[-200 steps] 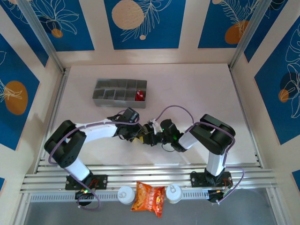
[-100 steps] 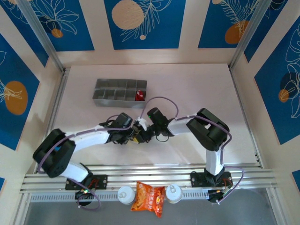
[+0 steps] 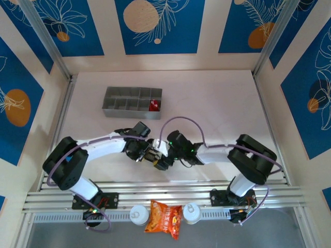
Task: Roll the socks
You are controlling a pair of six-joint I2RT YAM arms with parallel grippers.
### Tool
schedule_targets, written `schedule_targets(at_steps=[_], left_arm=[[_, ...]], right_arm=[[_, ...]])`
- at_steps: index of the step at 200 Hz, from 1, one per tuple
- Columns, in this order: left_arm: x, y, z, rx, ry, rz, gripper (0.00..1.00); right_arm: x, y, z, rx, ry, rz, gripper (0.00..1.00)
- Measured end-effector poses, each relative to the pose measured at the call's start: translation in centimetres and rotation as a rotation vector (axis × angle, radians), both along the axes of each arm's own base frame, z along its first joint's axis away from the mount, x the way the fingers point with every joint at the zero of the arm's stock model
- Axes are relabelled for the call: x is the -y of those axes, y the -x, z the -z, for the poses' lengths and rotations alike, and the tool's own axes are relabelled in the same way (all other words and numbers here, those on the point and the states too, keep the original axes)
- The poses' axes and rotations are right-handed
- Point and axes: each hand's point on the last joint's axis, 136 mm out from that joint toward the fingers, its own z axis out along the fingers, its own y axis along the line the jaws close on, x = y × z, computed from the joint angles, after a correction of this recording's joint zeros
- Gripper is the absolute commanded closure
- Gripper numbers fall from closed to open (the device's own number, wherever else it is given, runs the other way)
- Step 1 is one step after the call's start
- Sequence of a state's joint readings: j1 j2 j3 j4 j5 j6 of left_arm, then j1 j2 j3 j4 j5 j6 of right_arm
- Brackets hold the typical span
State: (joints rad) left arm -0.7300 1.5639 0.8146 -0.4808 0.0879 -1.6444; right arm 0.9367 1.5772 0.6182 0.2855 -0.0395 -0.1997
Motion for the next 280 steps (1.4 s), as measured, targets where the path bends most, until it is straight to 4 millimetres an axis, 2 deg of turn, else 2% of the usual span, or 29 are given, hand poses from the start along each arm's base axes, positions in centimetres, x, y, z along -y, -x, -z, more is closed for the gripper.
schedule_targets(at_steps=[37,67,83,110,140,156,174,196,216,253,280], left_arm=[[0.8,0.1,-0.1,-0.079,-0.016,0.013,1.00],[1.4,0.4,-0.2,-0.124,-0.014,0.035,1.00],[1.6,0.5,-0.3,-0.145,-0.014,0.044,1.00],[1.9,0.7,-0.4,-0.168,-0.012,0.050,1.00],[1.9,0.7,-0.4,-0.181,-0.013,0.048,1.00],[1.9,0.7,-0.4,-0.185,-0.015,0.049,1.00],[1.9,0.8,-0.4,-0.192,-0.018,0.055,1.00],[2.0,0.7,-0.4,-0.196,-0.023,0.061,1.00],[2.0,0.8,-0.4,-0.202,-0.024,0.064,1.00],[2.2,0.9,-0.5,-0.220,-0.025,0.066,1.00],[2.3,1.0,-0.4,-0.236,-0.026,0.066,1.00]], right_arm=[[-0.7,0.6,-0.3,0.111,0.019,0.044,0.23],[-0.9,-0.5,-0.6,0.155,0.013,0.125,0.25],[-1.3,-0.7,0.1,0.164,0.030,0.146,0.30],[-1.5,0.0,2.0,0.151,0.079,0.160,0.40],[-1.4,0.0,2.2,0.158,0.088,0.218,0.58],[-1.4,0.0,2.2,0.163,0.091,0.242,0.56],[-1.2,-0.2,2.2,0.172,0.097,0.267,0.42],[-0.8,-0.5,2.1,0.190,0.109,0.300,0.33],[-0.4,-0.6,1.2,0.203,0.101,0.314,0.32],[-0.4,-0.6,-1.9,0.224,0.012,0.322,0.31],[-0.5,-0.6,-1.8,0.224,0.010,0.322,0.33]])
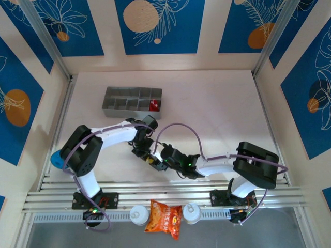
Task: Roll the socks
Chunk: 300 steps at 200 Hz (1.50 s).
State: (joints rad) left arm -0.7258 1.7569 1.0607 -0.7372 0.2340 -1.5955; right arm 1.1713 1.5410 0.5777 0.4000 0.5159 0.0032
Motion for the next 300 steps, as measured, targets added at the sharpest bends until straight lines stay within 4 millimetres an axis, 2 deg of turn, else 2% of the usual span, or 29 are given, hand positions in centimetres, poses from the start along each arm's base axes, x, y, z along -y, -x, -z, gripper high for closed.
schedule_targets(at_steps=[31,50,62,76,87,109,125,133,147,159,167,181,214,240,300], left_arm=[[0.1,0.0,0.0,-0.011,-0.003,0.001,1.00],[0.1,0.0,0.0,-0.015,-0.005,-0.002,1.00],[0.1,0.0,0.0,-0.017,-0.007,-0.001,1.00],[0.1,0.0,0.0,-0.018,-0.009,0.002,1.00],[0.0,-0.1,0.0,-0.015,-0.012,0.002,1.00],[-0.1,-0.2,-0.1,-0.011,-0.009,-0.003,1.00],[-0.1,-0.2,-0.1,0.001,0.001,-0.006,0.91],[-0.1,-0.3,-0.2,0.009,0.006,-0.010,0.82],[-0.2,-0.3,-0.3,0.026,0.017,-0.012,0.56],[-0.2,-0.4,-0.4,0.038,0.022,-0.023,0.41],[-0.5,-0.3,-0.5,0.050,0.022,-0.023,0.33],[-1.2,-0.3,-0.9,0.073,0.018,-0.042,0.26],[-2.0,-1.7,-3.2,0.199,0.034,-0.055,0.20],[-2.0,-2.8,-4.6,0.303,0.068,-0.030,0.22],[-2.2,-1.9,-3.2,0.403,0.114,0.070,0.35]], right_arm=[[-0.3,0.1,1.7,-0.028,0.030,-0.002,0.40],[-0.5,0.0,2.2,-0.041,0.033,0.008,0.51],[-0.7,0.2,2.3,-0.053,0.028,0.003,0.66],[-0.9,0.4,2.4,-0.058,0.027,-0.002,0.90],[-0.9,0.4,2.2,-0.058,0.024,-0.002,0.99],[-0.9,0.4,2.1,-0.076,0.008,0.018,1.00],[-0.9,0.4,2.2,-0.090,-0.004,0.032,1.00],[-0.8,0.5,2.2,-0.100,-0.013,0.042,1.00],[-0.6,0.5,2.3,-0.117,-0.039,0.062,1.00],[-0.5,0.5,2.4,-0.133,-0.068,0.084,1.00],[-0.3,0.5,2.5,-0.146,-0.090,0.098,1.00],[-0.2,0.4,2.6,-0.170,-0.128,0.116,1.00],[0.3,0.0,2.7,-0.254,-0.236,0.151,1.00],[0.7,-0.4,2.9,-0.337,-0.319,0.160,1.00],[1.1,-1.3,3.6,-0.549,-0.463,0.141,1.00]])
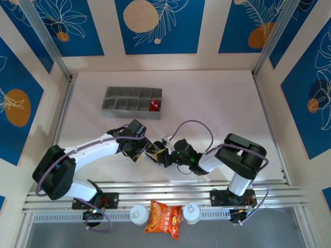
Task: Roll the socks
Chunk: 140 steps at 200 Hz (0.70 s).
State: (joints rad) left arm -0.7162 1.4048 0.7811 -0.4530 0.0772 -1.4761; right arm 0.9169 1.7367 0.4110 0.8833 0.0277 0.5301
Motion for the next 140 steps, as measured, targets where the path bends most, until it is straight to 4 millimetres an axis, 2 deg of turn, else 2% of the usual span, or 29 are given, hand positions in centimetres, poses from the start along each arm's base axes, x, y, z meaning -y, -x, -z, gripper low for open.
schedule_targets(at_steps=[60,93,125,140], left_arm=[[1.8,-0.5,0.2,0.077,0.062,0.040,0.39],[2.4,-0.9,1.4,0.083,0.067,0.048,0.42],[3.2,-1.8,2.6,0.086,0.067,0.046,0.50],[3.3,-1.9,2.9,0.069,0.053,0.041,0.60]], right_arm=[[-0.2,-1.1,0.3,-0.197,-0.106,-0.059,1.00],[0.1,-1.5,0.5,-0.302,-0.136,-0.091,1.00],[0.0,-1.7,0.5,-0.385,-0.152,-0.131,1.00],[0.0,-1.6,0.5,-0.410,-0.151,-0.141,1.00]])
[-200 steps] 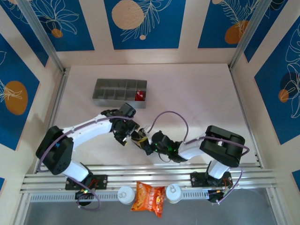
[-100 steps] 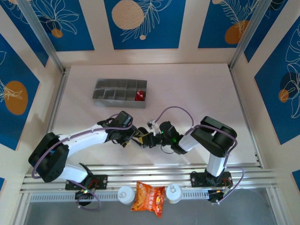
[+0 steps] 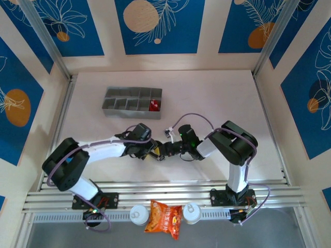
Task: Roll the socks
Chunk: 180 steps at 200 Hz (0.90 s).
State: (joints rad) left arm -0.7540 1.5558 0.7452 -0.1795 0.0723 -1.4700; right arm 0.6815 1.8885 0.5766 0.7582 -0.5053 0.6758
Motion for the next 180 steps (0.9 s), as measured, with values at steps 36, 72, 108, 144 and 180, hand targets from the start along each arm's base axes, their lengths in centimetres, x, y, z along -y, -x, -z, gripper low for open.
schedule_targets(at_steps=[36,72,108,144,180], left_arm=[[0.4,-0.3,0.2,-0.065,-0.037,-0.017,0.87],[0.3,-0.1,0.1,-0.138,-0.021,-0.012,0.93],[0.0,-0.1,0.1,-0.242,-0.021,0.032,0.95],[-0.7,0.0,0.1,-0.306,-0.017,0.076,0.99],[-1.2,0.1,-0.1,-0.338,-0.043,0.110,0.99]], right_arm=[[0.4,-0.1,-0.8,0.105,0.084,0.033,0.63],[1.8,2.9,-1.9,0.467,0.267,-0.025,0.42],[3.1,4.0,-2.3,0.731,0.403,-0.149,0.32],[3.3,3.9,-2.1,0.907,0.503,-0.224,0.31],[1.8,3.8,-2.0,1.019,0.556,-0.295,0.31]])
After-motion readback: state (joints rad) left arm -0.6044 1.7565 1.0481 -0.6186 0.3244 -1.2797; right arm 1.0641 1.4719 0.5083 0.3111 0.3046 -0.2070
